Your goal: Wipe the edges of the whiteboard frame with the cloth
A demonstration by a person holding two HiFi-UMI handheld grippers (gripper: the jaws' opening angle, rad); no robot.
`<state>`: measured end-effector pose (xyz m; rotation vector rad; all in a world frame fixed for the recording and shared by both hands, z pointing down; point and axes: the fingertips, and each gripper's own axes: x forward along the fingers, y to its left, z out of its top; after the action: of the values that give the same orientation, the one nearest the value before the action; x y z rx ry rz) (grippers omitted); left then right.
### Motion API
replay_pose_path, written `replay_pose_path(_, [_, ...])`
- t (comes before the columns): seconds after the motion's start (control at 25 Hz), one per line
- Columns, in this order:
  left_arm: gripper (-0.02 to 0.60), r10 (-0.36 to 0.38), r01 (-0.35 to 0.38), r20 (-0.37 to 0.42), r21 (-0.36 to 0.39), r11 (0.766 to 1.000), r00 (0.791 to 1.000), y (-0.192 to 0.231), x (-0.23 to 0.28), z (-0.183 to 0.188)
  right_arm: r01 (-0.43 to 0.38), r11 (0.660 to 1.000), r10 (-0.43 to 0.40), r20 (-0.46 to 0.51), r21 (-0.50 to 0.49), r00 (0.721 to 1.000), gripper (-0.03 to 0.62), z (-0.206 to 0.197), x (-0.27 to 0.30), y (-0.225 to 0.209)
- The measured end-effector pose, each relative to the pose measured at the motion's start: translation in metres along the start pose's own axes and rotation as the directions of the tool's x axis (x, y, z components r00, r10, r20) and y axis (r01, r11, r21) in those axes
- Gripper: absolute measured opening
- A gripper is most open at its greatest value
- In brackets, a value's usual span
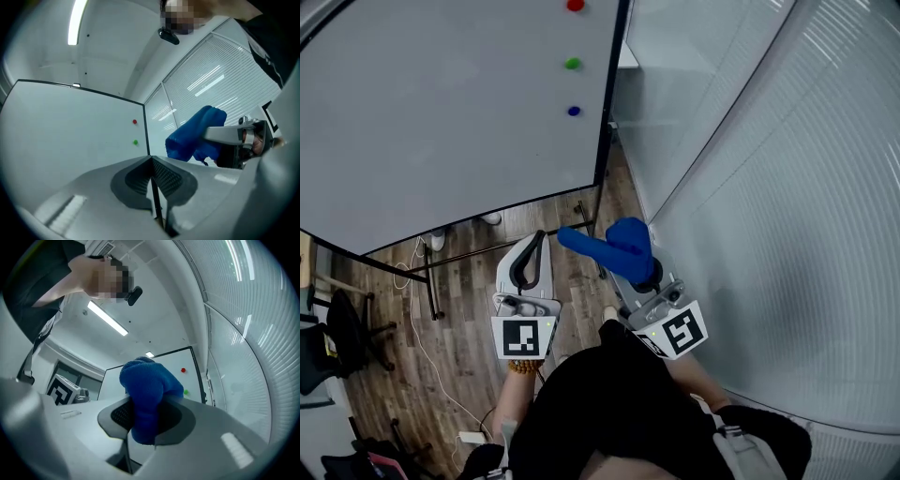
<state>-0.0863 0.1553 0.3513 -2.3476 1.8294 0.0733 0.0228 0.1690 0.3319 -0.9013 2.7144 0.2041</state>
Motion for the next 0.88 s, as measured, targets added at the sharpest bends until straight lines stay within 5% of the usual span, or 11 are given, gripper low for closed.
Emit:
replay_pose_path(0.64, [0.000,0.104,-0.104,0.009,0.005,0.995,0.995,0.008,0.122,-0.018,-0.163,0.986,0.162,0.019,0.043,0.987,0.118,-0.021,0.058,-0.121])
replay_pose_path(0.88, [0.001,0.038,-0.037,0.015,-0.020,0.999,0.999,0.037,0.168,-0.029,-0.138,0.990,0.137,0.038,0.028,0.990,0.123,-0.025,0.109,-0.155])
